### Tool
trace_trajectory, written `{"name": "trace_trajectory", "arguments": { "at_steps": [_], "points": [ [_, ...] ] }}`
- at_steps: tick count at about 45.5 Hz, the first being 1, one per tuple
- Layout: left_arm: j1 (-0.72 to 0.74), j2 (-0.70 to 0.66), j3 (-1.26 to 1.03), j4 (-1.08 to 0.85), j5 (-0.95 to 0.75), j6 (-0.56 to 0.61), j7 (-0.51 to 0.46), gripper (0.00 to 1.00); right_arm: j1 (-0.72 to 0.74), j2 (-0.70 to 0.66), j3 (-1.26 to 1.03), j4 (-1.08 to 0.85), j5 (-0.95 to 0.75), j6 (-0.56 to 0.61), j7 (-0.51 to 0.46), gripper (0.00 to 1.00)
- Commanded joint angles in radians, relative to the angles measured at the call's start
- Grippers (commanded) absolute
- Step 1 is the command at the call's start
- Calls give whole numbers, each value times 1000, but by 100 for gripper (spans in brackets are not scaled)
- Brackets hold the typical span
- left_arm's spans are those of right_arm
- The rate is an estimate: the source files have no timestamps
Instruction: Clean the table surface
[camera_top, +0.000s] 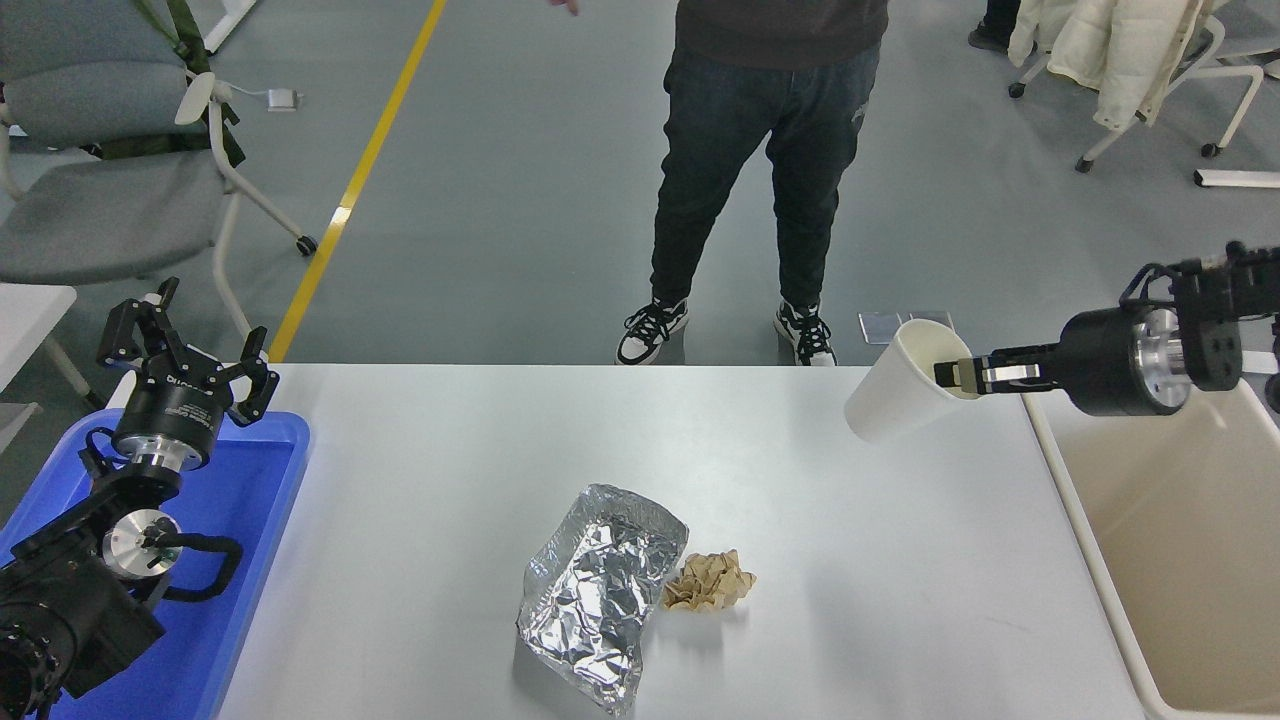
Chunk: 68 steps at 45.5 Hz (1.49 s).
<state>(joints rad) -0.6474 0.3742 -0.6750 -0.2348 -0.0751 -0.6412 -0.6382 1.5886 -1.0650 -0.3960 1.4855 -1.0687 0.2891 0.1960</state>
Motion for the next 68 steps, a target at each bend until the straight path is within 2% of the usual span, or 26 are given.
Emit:
{"name": "trace_trajectory", "arguments": {
  "at_steps": [1,15,26,39,51,68],
  "points": [
    [0,0,0,0,0,0,0,100,1,-99,0,-14,7,9,0,0],
    [0,0,0,-1,0,2,0,100,-64,-242,9,-125,21,-21,17,0],
    [0,0,0,0,0,2,0,100,-173,-233,8,-344,170,-53,80,0],
    [0,0,0,0,0,2,0,100,-412,-83,40,-683,346,-61,192,0],
    [0,0,0,-1,0,2,0,100,-654,131,141,-1033,440,-57,217,0],
    [0,0,0,0,0,2,0,100,-875,407,169,-1401,556,-57,249,0]
  ]
}}
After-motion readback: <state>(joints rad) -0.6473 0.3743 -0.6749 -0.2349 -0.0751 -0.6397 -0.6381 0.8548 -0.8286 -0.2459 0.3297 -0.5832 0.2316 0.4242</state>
